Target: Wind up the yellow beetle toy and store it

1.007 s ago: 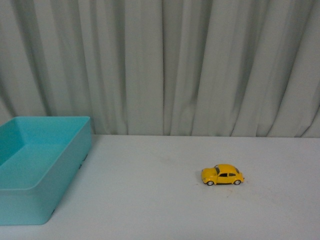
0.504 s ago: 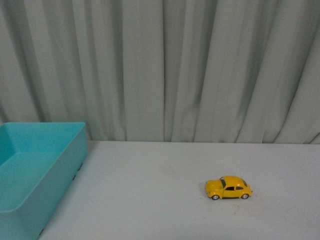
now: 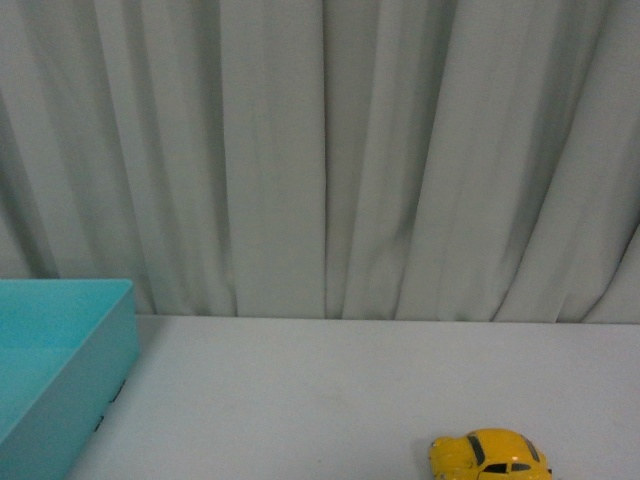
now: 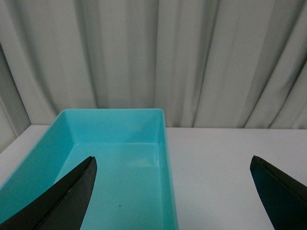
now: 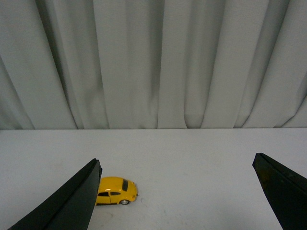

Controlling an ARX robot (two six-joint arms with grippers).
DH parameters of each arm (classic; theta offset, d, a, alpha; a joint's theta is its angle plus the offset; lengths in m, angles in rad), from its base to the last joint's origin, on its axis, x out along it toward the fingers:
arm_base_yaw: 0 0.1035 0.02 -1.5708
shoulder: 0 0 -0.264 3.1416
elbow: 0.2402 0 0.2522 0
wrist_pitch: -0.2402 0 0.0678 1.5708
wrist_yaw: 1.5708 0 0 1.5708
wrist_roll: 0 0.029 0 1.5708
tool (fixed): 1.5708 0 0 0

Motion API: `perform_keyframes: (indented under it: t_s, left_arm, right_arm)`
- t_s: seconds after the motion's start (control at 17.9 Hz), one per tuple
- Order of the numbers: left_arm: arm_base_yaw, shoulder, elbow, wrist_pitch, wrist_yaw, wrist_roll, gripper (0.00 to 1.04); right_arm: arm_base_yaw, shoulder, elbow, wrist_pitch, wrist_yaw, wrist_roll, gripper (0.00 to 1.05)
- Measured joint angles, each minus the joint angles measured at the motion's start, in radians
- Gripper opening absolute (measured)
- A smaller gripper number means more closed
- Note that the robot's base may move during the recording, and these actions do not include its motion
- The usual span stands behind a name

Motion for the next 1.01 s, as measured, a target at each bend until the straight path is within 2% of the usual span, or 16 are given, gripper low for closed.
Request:
perform_keyframes:
  t_s: [0.95,1.01]
  left_arm:
    - [0.0,-0.001,0.0,0.002,0.0,0.0,0.98]
    - [0.0,-0.001,0.0,0.002,0.0,0.0,0.98]
  right_arm:
    - [0.0,0.0,0.0,0.002,0.0,0.0,0.98]
    - [0.055,0.032,0.031,-0.11,0.121,0.046,0.98]
